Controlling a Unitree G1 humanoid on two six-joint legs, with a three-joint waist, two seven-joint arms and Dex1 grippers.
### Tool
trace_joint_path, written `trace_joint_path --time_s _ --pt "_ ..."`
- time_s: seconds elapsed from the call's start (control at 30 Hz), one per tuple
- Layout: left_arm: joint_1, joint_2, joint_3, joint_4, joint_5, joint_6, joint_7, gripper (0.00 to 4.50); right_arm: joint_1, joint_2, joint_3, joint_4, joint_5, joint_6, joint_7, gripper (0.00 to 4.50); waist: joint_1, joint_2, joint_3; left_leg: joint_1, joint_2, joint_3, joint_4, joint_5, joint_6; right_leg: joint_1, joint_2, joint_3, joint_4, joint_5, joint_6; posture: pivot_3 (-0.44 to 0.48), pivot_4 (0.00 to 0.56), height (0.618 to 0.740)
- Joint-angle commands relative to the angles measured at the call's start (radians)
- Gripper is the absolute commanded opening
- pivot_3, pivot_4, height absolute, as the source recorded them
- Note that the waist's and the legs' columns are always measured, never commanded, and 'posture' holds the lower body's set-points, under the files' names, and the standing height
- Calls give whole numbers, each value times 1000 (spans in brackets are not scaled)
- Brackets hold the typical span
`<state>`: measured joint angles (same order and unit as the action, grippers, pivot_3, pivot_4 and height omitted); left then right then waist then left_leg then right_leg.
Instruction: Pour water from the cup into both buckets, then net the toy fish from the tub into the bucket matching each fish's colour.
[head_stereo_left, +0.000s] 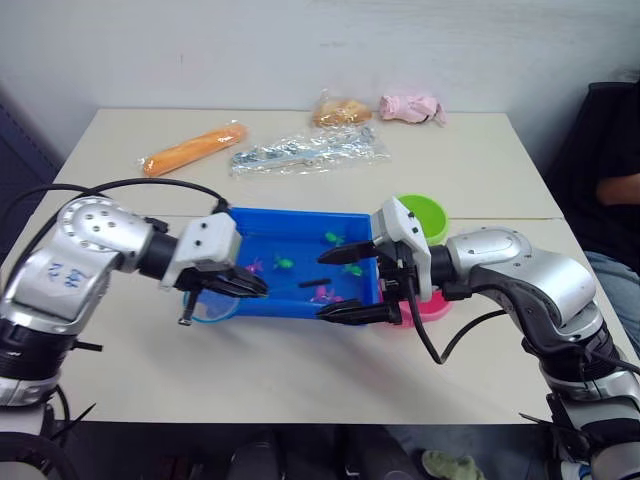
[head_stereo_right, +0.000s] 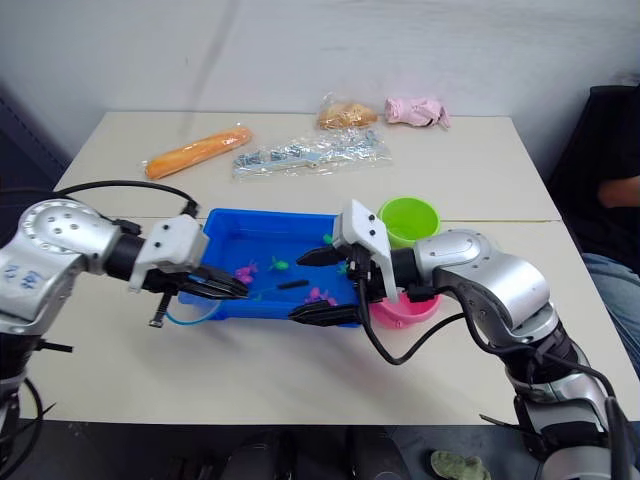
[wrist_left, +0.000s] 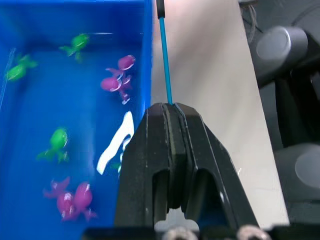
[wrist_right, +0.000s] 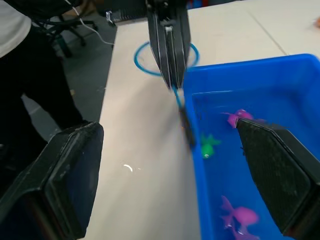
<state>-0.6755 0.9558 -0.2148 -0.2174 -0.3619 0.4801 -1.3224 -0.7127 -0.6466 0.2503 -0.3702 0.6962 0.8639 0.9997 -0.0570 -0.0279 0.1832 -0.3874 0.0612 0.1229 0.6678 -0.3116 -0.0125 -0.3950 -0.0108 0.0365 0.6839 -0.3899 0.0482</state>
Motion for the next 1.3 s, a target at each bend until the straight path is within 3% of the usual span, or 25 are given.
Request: trace_joint_path --time_s 0.03,0.57,0.67,0.9,0.93,1.07,1.2,1.3 --pt "-49 -34 -21 5 33 8 12 52 -16 11 -1 -10 2 24 -4 4500 -2 0 0 0 0 0 1 0 0 0 0 0 0 0 0 0 150 740" --pt "-28 -78 12 -3 29 41 40 52 11 84 -58 8 -5 58 -116 4500 -3 0 0 0 0 -1 4 1 0 -1 0 0 6 0 0 0 150 740" --pt "-28 -78 9 -1 33 38 40 0 12 84 -55 10 -8 58 -110 3757 -3 0 0 0 0 -1 4 1 0 -1 0 0 6 0 0 0 150 740" --pt "-35 -90 13 1 29 34 48 0 20 72 -48 9 -19 57 -100 291 -2 0 0 0 0 -1 5 1 0 -1 0 0 7 0 0 0 150 740" --pt "-35 -92 14 1 29 32 50 0 22 69 -48 8 -21 56 -99 63 -2 0 0 0 0 -1 5 1 0 -1 0 0 7 0 0 0 150 740" --pt "-37 -99 25 -3 13 38 46 0 31 63 -47 13 -31 40 -91 63 -2 0 0 0 0 -1 5 1 0 -1 0 0 7 0 0 0 150 740" --pt "-29 -99 46 -2 -2 38 45 1342 37 61 -48 24 -47 10 -78 0 -3 0 0 0 0 -1 6 1 0 -1 0 0 8 0 0 0 150 740" --pt "-11 -121 110 5 -51 25 56 2728 39 60 -52 33 -62 -21 -63 0 -2 0 0 0 0 -1 6 1 0 -1 0 0 8 0 0 0 150 740"
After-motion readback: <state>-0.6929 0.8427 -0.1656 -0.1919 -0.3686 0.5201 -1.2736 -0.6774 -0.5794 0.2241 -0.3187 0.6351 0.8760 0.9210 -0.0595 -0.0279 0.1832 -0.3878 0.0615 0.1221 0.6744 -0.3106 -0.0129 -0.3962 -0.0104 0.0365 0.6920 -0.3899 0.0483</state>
